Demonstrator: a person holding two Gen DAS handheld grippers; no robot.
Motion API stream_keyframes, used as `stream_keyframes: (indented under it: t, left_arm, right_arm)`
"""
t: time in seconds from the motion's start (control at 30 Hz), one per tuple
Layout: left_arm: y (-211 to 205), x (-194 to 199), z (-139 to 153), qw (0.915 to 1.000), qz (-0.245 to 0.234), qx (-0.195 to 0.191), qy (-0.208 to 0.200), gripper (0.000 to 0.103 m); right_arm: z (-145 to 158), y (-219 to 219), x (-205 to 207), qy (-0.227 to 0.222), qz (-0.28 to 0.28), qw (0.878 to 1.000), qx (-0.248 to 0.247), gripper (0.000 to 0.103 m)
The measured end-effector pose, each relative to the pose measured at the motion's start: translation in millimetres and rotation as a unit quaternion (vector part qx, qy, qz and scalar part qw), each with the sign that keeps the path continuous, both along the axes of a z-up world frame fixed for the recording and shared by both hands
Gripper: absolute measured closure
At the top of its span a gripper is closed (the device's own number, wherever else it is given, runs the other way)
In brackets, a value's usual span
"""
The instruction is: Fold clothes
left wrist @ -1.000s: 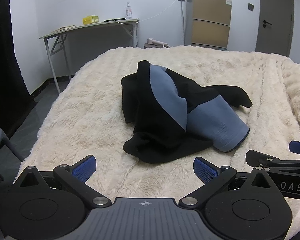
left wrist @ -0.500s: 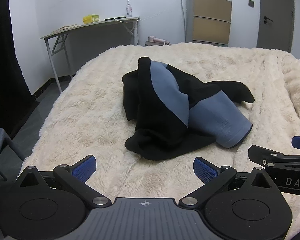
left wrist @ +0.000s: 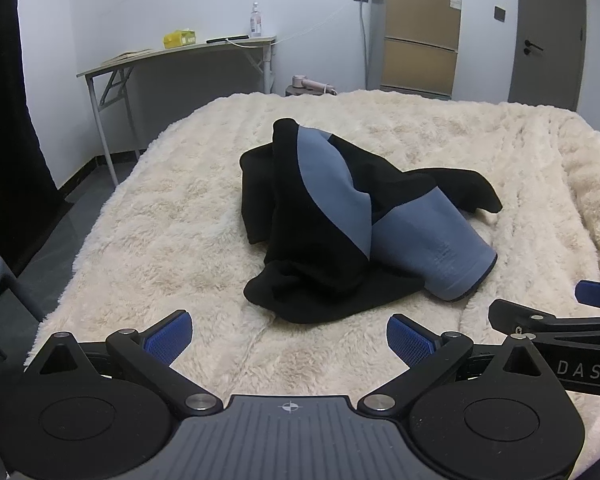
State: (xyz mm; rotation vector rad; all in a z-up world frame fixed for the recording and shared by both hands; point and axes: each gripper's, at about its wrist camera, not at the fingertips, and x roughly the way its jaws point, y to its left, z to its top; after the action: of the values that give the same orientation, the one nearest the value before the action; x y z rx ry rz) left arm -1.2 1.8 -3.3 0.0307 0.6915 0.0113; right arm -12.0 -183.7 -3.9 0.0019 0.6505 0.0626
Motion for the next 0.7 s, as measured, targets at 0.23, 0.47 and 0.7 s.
stream_keyframes:
  t: [0.23,0.47,0.7]
  left_arm:
    - [-1.0,0.6,-1.0,1.0,-0.001,0.001,0.001,0.0]
    - [-1.1,0.8,-1.2,1.0,-0.001,0.001,0.002,0.0]
    - [0.4,3.7,0.6,1.0,-0.004,-0.001,0.005,0.0]
  right_arm:
    - [-0.4,-0.5,-0.1,0.002,0.0,1.0,0.002,0.0]
    - [-0.3,-1.0,0.3,0.003,-0.001,1.0,0.003,0.0]
    - [-1.2,-1.3,1.3,0.007,-0.001,1.0,0.004,0.0]
